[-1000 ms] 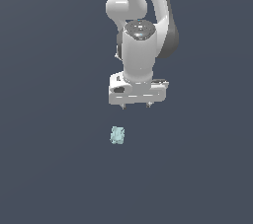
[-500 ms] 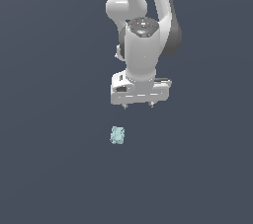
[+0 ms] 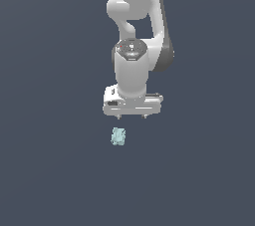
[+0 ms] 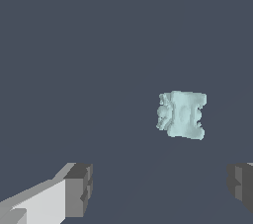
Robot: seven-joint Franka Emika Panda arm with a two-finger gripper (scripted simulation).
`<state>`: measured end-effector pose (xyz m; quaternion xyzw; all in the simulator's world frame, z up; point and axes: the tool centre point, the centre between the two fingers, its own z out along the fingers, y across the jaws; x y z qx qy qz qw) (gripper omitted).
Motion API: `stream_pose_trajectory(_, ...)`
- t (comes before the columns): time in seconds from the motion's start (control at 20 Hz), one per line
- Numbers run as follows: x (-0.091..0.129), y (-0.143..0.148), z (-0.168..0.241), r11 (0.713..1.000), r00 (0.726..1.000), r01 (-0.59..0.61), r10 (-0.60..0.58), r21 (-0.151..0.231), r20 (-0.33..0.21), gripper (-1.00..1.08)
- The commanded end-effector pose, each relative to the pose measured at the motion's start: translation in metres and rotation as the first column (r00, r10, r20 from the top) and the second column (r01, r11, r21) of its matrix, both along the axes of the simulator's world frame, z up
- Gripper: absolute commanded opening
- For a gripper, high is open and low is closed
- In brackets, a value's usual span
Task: Pick up the object and move it to a goal position.
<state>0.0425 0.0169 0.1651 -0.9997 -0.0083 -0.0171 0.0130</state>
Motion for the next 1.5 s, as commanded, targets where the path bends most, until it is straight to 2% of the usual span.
stream_pose_trajectory(0.0,0.008,-0.013,-0.016,1.0,1.0,0.024,-0.024,-0.004,-0.008,1.0)
stream_pose_trajectory(0.3,0.021,-0.04,-0.05,0.997,0.997,0.071,-0.071,-0.017,-0.024,1.0)
stream_pose_trajectory(0.6,0.027,-0.055,-0.07,0.995,0.995,0.095,-0.096,-0.025,-0.032,1.0)
stream_pose_trajectory(1.05,0.027,-0.057,-0.079,0.995,0.994,0.099,-0.1,-0.026,-0.034,1.0)
stream_pose_trajectory(1.45,0.026,-0.058,-0.118,0.995,0.994,0.1,-0.101,-0.026,-0.034,1.0)
